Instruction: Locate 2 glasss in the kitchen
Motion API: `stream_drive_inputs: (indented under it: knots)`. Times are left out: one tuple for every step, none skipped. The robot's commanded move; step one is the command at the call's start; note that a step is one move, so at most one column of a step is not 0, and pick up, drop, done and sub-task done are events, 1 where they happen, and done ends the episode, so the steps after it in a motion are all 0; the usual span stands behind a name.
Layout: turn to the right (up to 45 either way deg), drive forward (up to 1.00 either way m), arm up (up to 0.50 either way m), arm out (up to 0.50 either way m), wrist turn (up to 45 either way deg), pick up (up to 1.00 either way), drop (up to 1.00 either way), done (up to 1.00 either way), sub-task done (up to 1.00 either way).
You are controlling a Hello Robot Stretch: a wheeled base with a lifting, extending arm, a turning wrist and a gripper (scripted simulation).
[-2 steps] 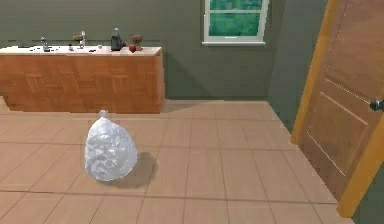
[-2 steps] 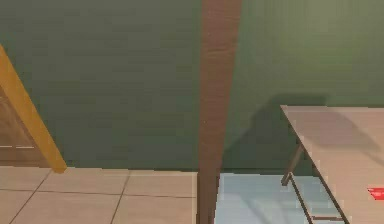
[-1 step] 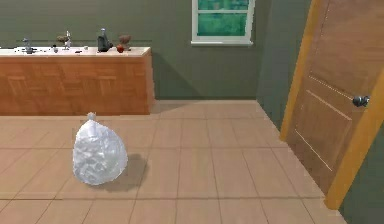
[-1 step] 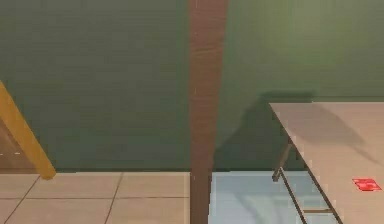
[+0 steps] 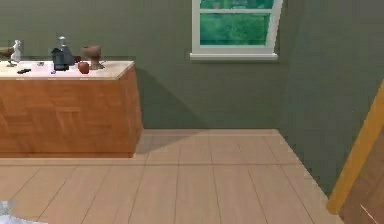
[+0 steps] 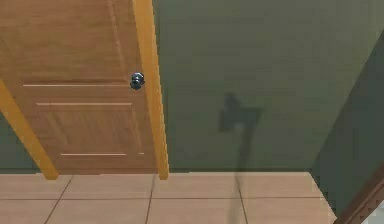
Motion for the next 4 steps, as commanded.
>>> stream_drive_inputs:
  knots:
    - [0.0,0.2,0.0,0.0,0.0,0.0,0.0,0.0,0.0]
    - [0.0,0.65,0.0,0.0,0.0,0.0,0.0,0.0,0.0]
    - [-21.0,0.0,0.0,0.0,0.0,0.0,0.0,0.0,0.0]
    - [0.0,0.5,0.0,0.0,0.0,0.0,0.0,0.0,0.0]
